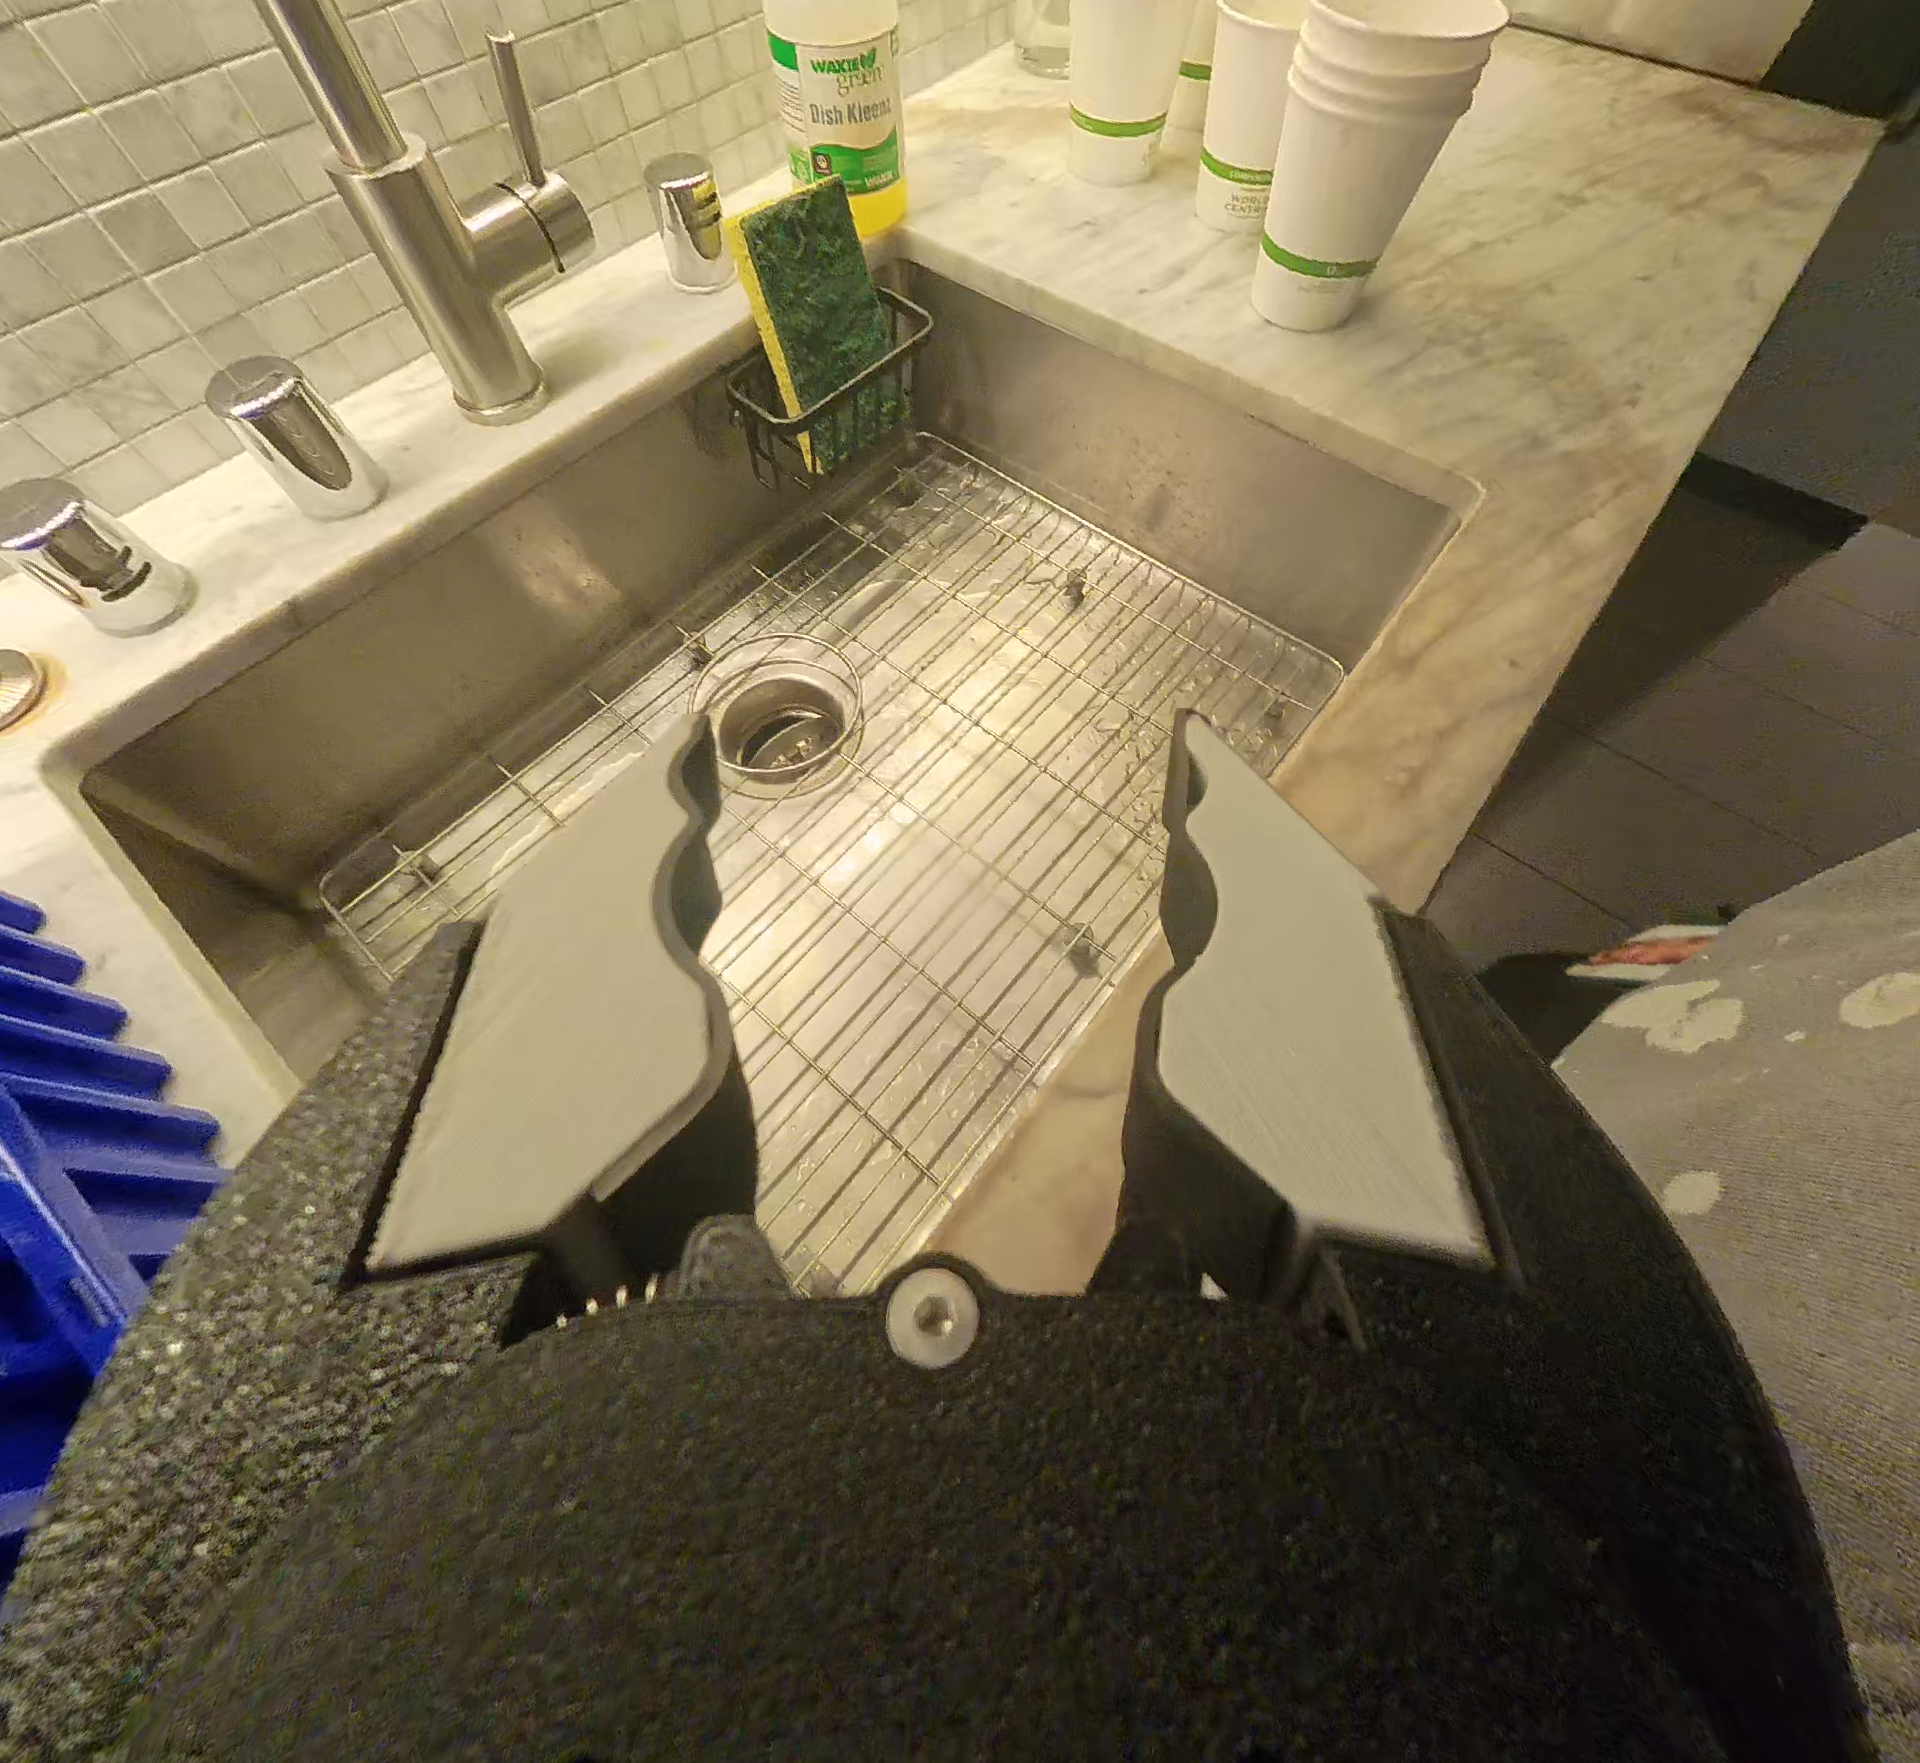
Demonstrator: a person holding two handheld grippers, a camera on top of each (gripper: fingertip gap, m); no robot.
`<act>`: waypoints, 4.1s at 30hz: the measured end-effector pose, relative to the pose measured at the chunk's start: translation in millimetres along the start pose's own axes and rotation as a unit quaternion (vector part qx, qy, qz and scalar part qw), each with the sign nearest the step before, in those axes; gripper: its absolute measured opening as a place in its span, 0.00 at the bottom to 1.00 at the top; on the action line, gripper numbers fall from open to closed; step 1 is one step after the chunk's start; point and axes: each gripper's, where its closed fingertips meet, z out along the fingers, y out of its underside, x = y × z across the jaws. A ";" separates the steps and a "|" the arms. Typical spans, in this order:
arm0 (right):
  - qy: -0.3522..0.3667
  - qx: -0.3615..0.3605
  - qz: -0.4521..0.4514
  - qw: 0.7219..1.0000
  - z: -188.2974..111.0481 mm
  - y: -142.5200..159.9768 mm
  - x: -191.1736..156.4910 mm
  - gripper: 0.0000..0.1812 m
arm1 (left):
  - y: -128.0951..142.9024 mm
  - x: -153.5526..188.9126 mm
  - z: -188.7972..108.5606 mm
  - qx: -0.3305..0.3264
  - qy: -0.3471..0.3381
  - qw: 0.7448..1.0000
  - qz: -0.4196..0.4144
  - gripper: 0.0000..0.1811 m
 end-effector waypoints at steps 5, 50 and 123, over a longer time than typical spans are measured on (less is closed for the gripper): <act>-0.065 0.218 0.349 0.909 -18.4 -18.2 8.7 0.43 | -7.1 -3.0 -1.0 0.009 -0.023 1.000 -0.008 0.47; 0.079 0.365 0.837 0.400 112.5 84.3 -225.8 0.54 | -71.3 115.7 108.6 -0.034 -0.055 0.998 -0.022 0.47; 0.085 0.316 0.877 0.351 231.1 115.3 -305.8 0.45 | -102.8 104.4 174.5 -0.080 -0.092 0.992 -0.009 0.47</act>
